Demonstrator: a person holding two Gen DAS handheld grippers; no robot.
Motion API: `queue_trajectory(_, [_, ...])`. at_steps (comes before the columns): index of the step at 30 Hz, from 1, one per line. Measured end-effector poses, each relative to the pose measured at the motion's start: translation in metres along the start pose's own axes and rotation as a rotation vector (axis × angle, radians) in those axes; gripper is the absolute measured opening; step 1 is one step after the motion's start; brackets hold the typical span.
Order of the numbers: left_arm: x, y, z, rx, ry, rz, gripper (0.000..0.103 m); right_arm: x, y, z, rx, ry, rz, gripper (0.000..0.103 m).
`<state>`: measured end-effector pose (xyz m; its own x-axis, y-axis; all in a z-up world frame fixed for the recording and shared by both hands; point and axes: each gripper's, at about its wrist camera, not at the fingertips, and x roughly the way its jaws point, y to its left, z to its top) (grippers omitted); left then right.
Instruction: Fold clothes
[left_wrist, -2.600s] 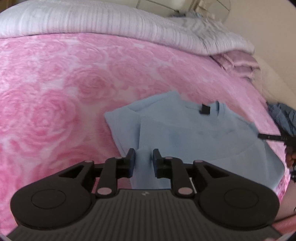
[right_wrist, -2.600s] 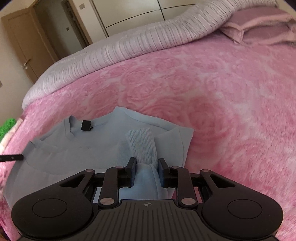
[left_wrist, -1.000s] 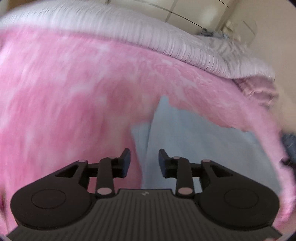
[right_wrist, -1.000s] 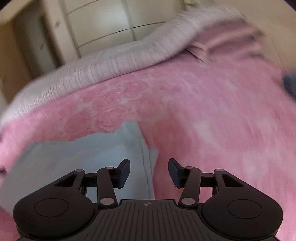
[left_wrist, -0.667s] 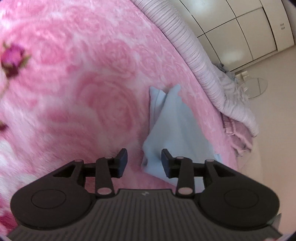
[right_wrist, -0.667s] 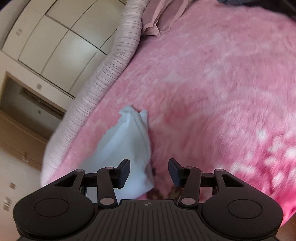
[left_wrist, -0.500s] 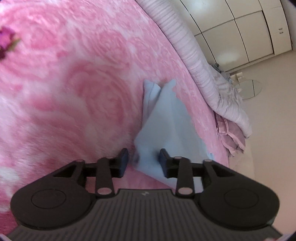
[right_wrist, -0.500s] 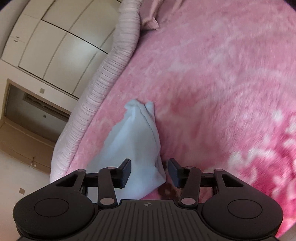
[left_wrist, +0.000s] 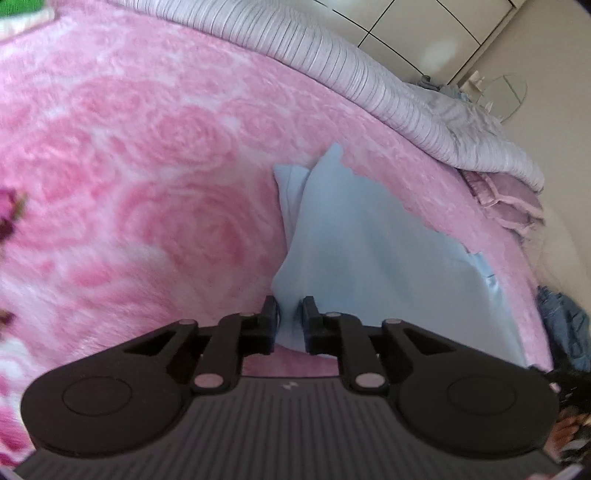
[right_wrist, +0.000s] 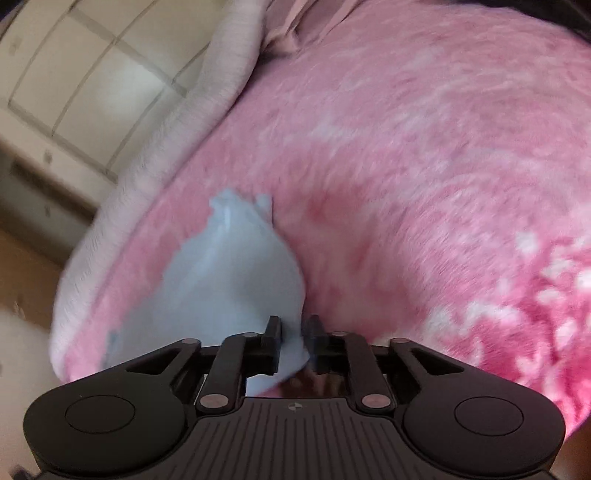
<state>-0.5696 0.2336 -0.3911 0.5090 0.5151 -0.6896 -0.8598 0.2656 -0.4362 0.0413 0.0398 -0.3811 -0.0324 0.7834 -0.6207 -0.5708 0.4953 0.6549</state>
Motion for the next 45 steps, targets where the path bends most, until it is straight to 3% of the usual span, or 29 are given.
queue_trajectory(3, [-0.02, -0.01, 0.0, 0.071, -0.05, 0.117, 0.01, -0.022, 0.001, 0.01, -0.018, -0.042, -0.045, 0.02])
queue_trajectory(5, [-0.032, -0.02, 0.003, 0.105, -0.097, 0.148, 0.008, -0.032, 0.011, 0.007, -0.065, -0.071, -0.033, 0.02])
queue_trajectory(9, [-0.029, -0.048, 0.002, 0.182, -0.082, 0.084, 0.009, -0.016, 0.044, -0.007, -0.218, -0.066, -0.029, 0.02])
queue_trajectory(14, [0.026, -0.072, -0.012, 0.283, 0.053, 0.194, 0.009, 0.029, 0.064, -0.045, -0.568, -0.026, -0.325, 0.023])
queue_trajectory(17, [0.027, -0.088, -0.015, 0.318, 0.042, 0.26, 0.008, 0.025, 0.069, -0.042, -0.536, -0.009, -0.356, 0.024])
queue_trajectory(23, [0.009, -0.114, -0.021, 0.349, 0.02, 0.245, 0.009, 0.012, 0.094, -0.047, -0.599, -0.058, -0.303, 0.024])
queue_trajectory(26, [0.019, -0.121, -0.028, 0.365, 0.055, 0.283, 0.01, 0.037, 0.09, -0.062, -0.605, 0.022, -0.337, 0.025])
queue_trajectory(29, [0.014, -0.134, -0.035, 0.396, 0.06, 0.31, 0.01, 0.039, 0.099, -0.079, -0.708, 0.005, -0.395, 0.026])
queue_trajectory(33, [0.007, -0.15, -0.044, 0.435, 0.064, 0.343, 0.013, 0.02, 0.112, -0.089, -0.649, 0.058, -0.353, 0.036])
queue_trajectory(35, [-0.007, -0.158, -0.052, 0.437, 0.058, 0.328, 0.015, 0.014, 0.113, -0.098, -0.61, 0.067, -0.301, 0.053])
queue_trajectory(39, [-0.036, -0.173, -0.067, 0.464, 0.037, 0.319, 0.018, -0.007, 0.12, -0.126, -0.621, 0.077, -0.273, 0.054])
queue_trajectory(42, [-0.062, -0.183, -0.078, 0.496, -0.005, 0.33, 0.026, -0.023, 0.127, -0.136, -0.617, 0.076, -0.261, 0.054])
queue_trajectory(45, [-0.088, -0.193, -0.089, 0.522, -0.043, 0.337, 0.026, -0.04, 0.13, -0.141, -0.618, 0.054, -0.24, 0.054])
